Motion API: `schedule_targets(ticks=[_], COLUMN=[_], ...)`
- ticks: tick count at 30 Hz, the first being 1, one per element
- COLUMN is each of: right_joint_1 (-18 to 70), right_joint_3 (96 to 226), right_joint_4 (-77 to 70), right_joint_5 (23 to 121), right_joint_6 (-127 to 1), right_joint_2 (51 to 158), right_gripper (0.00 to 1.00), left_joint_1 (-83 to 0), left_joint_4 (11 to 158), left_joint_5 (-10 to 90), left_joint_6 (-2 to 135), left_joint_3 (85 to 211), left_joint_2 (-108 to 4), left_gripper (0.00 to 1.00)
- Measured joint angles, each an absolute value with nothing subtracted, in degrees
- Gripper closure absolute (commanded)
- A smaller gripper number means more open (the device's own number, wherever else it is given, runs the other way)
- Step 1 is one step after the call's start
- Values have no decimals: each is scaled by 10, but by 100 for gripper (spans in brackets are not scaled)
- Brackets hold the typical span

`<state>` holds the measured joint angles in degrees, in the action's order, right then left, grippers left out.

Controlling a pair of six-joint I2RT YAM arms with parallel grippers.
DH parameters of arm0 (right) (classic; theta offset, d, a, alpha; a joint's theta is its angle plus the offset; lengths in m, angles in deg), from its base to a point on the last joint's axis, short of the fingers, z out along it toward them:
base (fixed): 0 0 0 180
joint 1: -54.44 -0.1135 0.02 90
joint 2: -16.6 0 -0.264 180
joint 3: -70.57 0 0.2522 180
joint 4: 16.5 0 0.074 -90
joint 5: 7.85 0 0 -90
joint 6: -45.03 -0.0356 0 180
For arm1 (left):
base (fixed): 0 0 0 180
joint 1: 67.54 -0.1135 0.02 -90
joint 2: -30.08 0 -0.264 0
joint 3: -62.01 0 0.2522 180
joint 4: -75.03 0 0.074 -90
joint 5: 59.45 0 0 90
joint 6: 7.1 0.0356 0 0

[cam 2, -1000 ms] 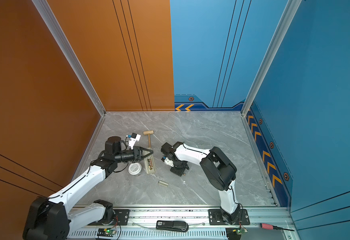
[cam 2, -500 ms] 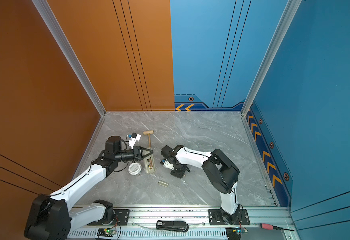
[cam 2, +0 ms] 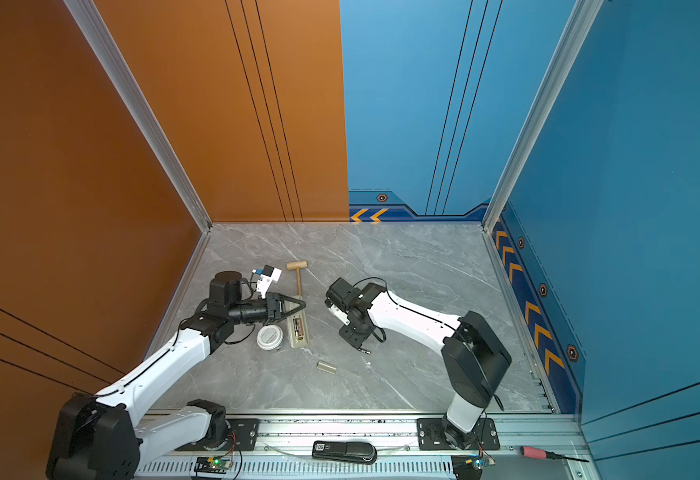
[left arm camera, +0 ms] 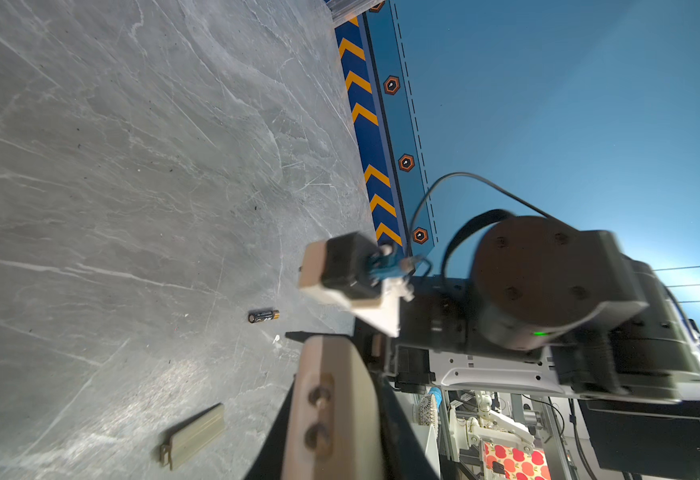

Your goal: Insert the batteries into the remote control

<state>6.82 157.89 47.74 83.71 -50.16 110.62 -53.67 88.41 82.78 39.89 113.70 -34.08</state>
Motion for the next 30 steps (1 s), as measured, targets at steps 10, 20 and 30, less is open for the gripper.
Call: schedule_targets(ticks=[10,20,30], right_joint_1=[204,120,87], right_joint_3=[1550,1500,1469], right_joint_4=[501,425,374], right_joint_5=[713,704,730], right_joint_6=[-980,-1355,-1504], right_joint_2=[1014,998,1059], right_gripper=[0,4,31], left_joint_1=[-518,-500,-500], left_joint_4=[973,1045,1076], left_joint_5=[769,729,721], left_joint_6=[490,561,594], left_joint_3=[1160,1168,1170], left_joint_2=[-307,-255,-238], left_gripper=[100,100,100])
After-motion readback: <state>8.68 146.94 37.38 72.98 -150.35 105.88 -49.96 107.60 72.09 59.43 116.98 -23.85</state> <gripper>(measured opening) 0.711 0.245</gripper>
